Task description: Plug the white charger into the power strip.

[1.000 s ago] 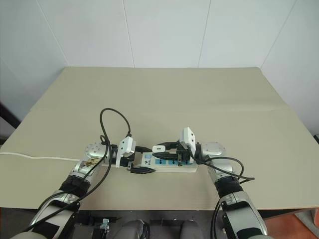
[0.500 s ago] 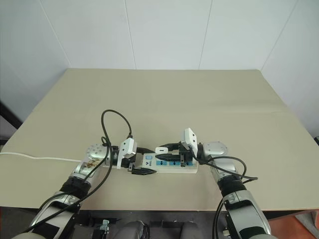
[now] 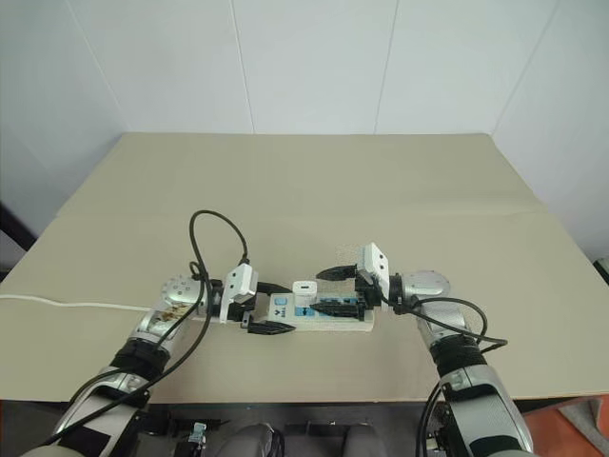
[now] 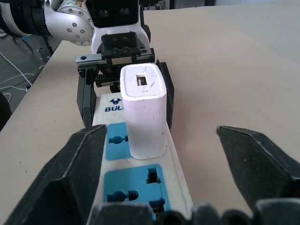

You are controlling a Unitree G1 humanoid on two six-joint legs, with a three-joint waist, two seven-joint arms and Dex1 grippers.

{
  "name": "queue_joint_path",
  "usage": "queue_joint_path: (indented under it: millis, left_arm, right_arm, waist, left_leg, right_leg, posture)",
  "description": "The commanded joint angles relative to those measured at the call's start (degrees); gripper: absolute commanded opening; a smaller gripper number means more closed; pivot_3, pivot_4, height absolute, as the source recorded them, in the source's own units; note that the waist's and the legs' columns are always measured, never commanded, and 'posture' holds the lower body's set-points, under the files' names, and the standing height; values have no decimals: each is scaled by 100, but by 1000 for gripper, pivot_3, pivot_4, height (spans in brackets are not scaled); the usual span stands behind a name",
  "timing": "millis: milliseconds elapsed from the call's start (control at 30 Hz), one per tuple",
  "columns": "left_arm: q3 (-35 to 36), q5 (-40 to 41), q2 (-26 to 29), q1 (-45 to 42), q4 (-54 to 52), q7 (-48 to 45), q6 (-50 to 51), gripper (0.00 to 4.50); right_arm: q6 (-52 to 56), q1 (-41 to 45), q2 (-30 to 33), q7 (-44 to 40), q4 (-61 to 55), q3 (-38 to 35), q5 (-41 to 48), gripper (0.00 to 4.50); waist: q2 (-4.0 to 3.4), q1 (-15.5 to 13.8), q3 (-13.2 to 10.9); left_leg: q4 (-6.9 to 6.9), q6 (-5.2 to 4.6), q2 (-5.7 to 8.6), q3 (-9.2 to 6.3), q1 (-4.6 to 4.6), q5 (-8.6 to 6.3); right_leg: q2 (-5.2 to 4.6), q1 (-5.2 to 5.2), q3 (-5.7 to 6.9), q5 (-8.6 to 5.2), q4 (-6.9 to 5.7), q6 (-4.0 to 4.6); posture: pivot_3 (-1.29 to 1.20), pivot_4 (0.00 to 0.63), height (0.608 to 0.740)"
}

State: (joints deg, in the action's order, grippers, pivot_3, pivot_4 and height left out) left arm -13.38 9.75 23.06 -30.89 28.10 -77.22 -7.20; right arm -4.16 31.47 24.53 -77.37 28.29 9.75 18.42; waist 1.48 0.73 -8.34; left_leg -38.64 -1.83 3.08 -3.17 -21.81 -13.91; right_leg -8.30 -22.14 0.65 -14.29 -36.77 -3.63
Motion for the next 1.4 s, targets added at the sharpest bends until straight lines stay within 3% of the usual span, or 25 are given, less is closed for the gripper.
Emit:
queue_joint_path:
  millis: [33,100,167,367,500,800,1000,1200,1400]
  left_arm:
    - [-20,-35,50,53,-17,-17,64,3292]
    - [1,65,51,38,-95,-107,189,4012]
    - [30,187,82,27,-247,-239,354,4438]
    - [265,612,365,51,-1036,-472,807,4438]
    - [570,970,733,232,-1725,-523,1032,4438]
    - [1330,1621,1841,709,-2622,-716,1603,4438]
    - [1883,1738,2455,865,-2398,-622,1818,4438]
    - [2044,1810,2496,1055,-2608,-402,1906,4438]
    - [2111,1951,2591,1357,-3077,-281,2139,4438]
  right_arm:
    - [304,-313,81,-123,-76,144,-152,4485]
    - [356,-350,123,-133,-234,103,-116,4500]
    - [370,-368,148,-135,-295,82,-116,4500]
    - [323,-383,103,38,-484,-86,-43,4500]
    - [642,-522,362,137,-1239,-524,371,4500]
    - [1874,-1205,2077,153,-3275,-2132,1592,4500]
    - [2297,-2552,3103,427,-3891,-3321,1394,4500]
    - [2464,-3404,3096,734,-4421,-3771,1472,4500]
    - [2522,-3314,3111,865,-4374,-3561,1492,4500]
  waist:
    - [0,0,0]
    - [0,-1,0]
    - [0,-2,0]
    - [1,-3,-1]
    - [-13,-4,-18]
    - [-60,-9,-134]
    - [-55,-19,-143]
    - [-51,-4,-148]
    - [-50,-12,-154]
  left_leg:
    - [1,1,0,0,-1,-1]
    - [3,1,0,0,-4,-1]
    - [3,1,1,1,-8,-1]
    - [3,1,1,0,-27,-1]
    - [3,2,-6,0,-34,-1]
    - [7,2,-7,2,-73,0]
    - [17,1,-6,7,-74,0]
    - [16,1,-15,10,-63,0]
    - [17,1,-18,10,-63,-1]
  right_leg:
    - [0,0,0,0,1,0]
    - [0,0,0,0,0,0]
    - [0,1,-1,0,-1,0]
    - [0,-6,-2,0,0,0]
    - [-1,-12,-4,0,1,0]
    - [-3,-55,-6,0,0,1]
    - [-5,-53,-5,-2,9,2]
    - [-5,-37,-7,-3,9,0]
    - [-5,-36,-9,-3,13,0]
  posture:
    - [0,150,740]
    - [0,150,740]
    - [0,150,740]
    - [0,150,740]
    - [0,150,740]
    - [0,150,740]
    - [0,150,740]
    - [0,150,740]
    - [0,150,740]
